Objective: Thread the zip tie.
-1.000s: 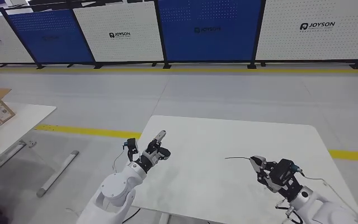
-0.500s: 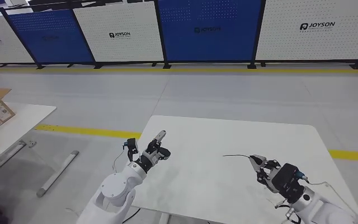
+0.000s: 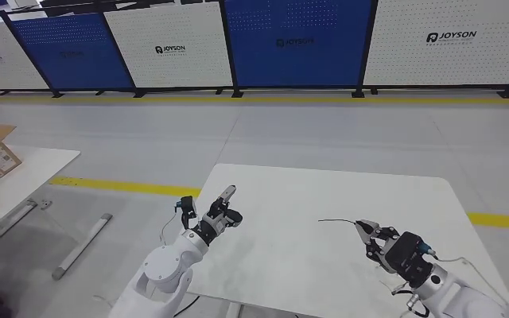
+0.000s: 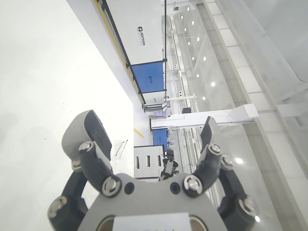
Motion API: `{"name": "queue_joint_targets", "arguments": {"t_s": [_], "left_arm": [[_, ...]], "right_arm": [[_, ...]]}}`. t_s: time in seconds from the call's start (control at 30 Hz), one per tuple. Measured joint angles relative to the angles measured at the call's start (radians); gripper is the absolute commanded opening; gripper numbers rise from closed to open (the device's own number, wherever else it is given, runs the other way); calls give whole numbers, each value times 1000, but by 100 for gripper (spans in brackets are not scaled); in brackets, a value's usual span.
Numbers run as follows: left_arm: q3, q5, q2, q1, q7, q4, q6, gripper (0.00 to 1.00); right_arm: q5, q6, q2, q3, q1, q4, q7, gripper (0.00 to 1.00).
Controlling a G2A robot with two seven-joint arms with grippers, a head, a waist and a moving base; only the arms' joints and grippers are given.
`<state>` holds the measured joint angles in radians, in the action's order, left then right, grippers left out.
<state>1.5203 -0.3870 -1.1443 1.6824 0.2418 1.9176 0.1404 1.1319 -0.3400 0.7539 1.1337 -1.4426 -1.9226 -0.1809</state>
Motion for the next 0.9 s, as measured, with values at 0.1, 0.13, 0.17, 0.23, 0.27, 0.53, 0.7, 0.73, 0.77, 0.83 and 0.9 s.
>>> {"name": "queue_joint_targets", "arguments": {"t_s": [0.1, 0.13, 0.17, 0.23, 0.27, 0.53, 0.7, 0.73, 0.77, 0.83, 0.9], "left_arm": [[-13, -15, 2, -6, 57, 5, 36, 100], [-16, -25, 3, -6, 90, 10, 57, 100], [-18, -42, 6, -8, 140, 21, 89, 100], [-18, -61, 11, -9, 214, 38, 139, 100], [-20, -77, 14, -11, 261, 46, 176, 100], [-105, -137, 18, -67, 276, -6, 199, 100], [-102, -135, 18, -64, 278, -4, 200, 100], [-102, -135, 18, -64, 278, -4, 200, 100], [-102, -142, 17, -65, 273, -7, 199, 100], [-103, -194, 15, -69, 268, -11, 199, 100], [-110, -230, 17, -75, 275, -13, 200, 100]], "right_arm": [[0, 0, 0, 0, 0, 0, 0, 0], [0, 0, 0, 0, 0, 0, 0, 0], [0, 0, 0, 0, 0, 0, 0, 0], [0, 0, 0, 0, 0, 0, 0, 0], [0, 0, 0, 0, 0, 0, 0, 0], [0, 0, 0, 0, 0, 0, 0, 0], [0, 0, 0, 0, 0, 0, 0, 0], [2, 2, 0, 1, 0, 0, 2, 0], [23, 13, 1, 3, 3, -5, 11, 0], [103, 15, 4, -7, 13, -30, 23, 0], [168, 2, 9, -24, 31, -42, 25, 0]]}}
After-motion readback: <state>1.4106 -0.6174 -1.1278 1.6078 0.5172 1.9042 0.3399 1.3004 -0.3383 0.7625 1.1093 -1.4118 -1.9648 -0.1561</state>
